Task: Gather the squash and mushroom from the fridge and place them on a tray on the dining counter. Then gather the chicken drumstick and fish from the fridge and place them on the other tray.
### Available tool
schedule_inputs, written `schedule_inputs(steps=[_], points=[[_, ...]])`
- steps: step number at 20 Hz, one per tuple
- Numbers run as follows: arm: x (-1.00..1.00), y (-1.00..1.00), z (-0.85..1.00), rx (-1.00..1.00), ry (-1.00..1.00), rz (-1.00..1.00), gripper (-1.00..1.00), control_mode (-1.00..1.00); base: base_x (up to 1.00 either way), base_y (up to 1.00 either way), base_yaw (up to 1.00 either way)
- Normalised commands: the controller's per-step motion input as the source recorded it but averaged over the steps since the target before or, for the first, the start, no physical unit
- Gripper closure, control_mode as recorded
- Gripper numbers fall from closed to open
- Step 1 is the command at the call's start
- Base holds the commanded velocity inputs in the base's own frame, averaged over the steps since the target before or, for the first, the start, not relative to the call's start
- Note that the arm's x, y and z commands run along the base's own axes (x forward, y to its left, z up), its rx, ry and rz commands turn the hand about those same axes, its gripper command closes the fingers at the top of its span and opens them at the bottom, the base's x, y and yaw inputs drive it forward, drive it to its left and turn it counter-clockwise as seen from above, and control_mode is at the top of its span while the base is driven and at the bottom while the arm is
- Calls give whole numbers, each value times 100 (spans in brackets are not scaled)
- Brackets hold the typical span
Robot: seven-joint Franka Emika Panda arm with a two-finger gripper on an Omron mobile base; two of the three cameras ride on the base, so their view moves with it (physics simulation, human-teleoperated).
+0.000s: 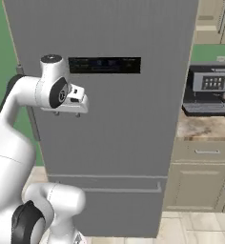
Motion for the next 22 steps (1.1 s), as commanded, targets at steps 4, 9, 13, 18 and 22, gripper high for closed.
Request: schedule_inputs(steps=[4, 9, 13, 18, 22], points=[[0, 0, 0, 0, 0, 0, -100, 100, -29, 92, -35], [0, 0, 0, 0, 0, 0, -100, 100, -10, 85, -37], [0, 0, 0, 0, 0, 0, -100, 100, 0, 53, -38], [0, 0, 0, 0, 0, 0, -100, 100, 2, 58, -37], [0, 0, 0, 0, 0, 0, -100, 100, 17, 70, -31]])
